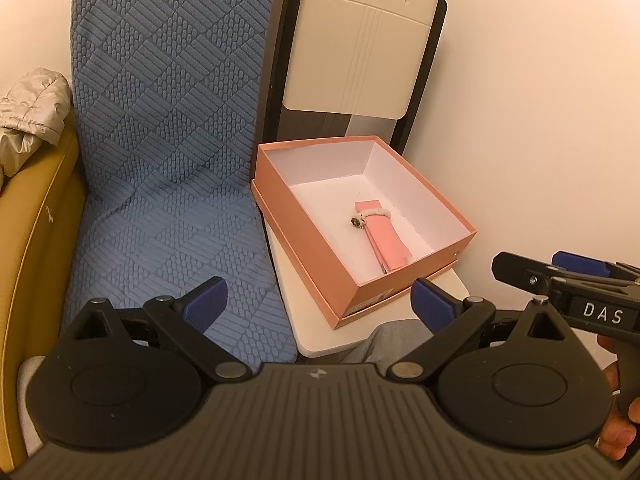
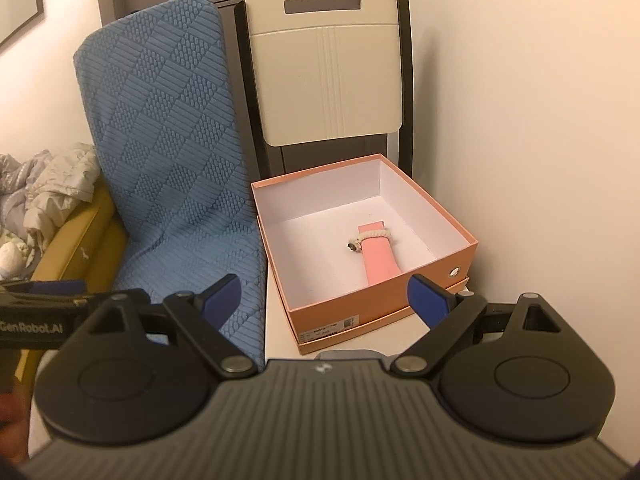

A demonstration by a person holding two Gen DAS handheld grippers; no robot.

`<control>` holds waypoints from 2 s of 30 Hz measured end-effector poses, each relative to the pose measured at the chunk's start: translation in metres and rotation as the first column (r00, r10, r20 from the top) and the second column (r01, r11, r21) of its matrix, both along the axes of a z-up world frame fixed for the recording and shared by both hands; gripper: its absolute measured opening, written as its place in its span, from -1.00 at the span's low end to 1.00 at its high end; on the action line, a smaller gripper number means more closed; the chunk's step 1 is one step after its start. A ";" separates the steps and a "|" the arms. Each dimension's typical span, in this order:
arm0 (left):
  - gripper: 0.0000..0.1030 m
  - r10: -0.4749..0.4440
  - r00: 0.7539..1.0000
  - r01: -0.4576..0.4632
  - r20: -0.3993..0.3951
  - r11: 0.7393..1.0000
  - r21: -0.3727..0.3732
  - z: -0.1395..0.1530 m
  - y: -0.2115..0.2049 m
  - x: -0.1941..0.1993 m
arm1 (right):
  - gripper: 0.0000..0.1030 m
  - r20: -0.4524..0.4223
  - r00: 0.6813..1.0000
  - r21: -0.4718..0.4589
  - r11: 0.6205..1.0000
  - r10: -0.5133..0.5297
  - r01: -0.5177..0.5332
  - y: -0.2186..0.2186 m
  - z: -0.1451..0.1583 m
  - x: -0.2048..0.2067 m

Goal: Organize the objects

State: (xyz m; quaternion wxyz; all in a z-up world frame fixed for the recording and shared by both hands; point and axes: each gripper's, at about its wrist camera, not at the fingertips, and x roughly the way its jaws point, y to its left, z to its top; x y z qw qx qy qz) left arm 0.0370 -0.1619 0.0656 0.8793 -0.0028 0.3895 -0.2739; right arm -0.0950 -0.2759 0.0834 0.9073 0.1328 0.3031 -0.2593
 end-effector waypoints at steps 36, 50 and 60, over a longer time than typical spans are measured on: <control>0.94 -0.003 1.000 0.003 0.008 1.000 -0.006 0.001 0.006 -0.003 | 0.78 0.002 1.000 -0.016 1.000 -0.010 0.010 0.004 0.002 0.000; 0.94 -0.012 1.000 0.012 0.009 1.000 -0.010 0.003 0.003 -0.005 | 0.78 0.000 1.000 -0.018 1.000 -0.018 0.018 0.003 0.002 -0.001; 0.94 -0.016 1.000 0.016 0.013 1.000 -0.007 0.003 0.002 -0.006 | 0.78 0.001 1.000 -0.016 1.000 -0.020 0.020 0.003 0.001 -0.002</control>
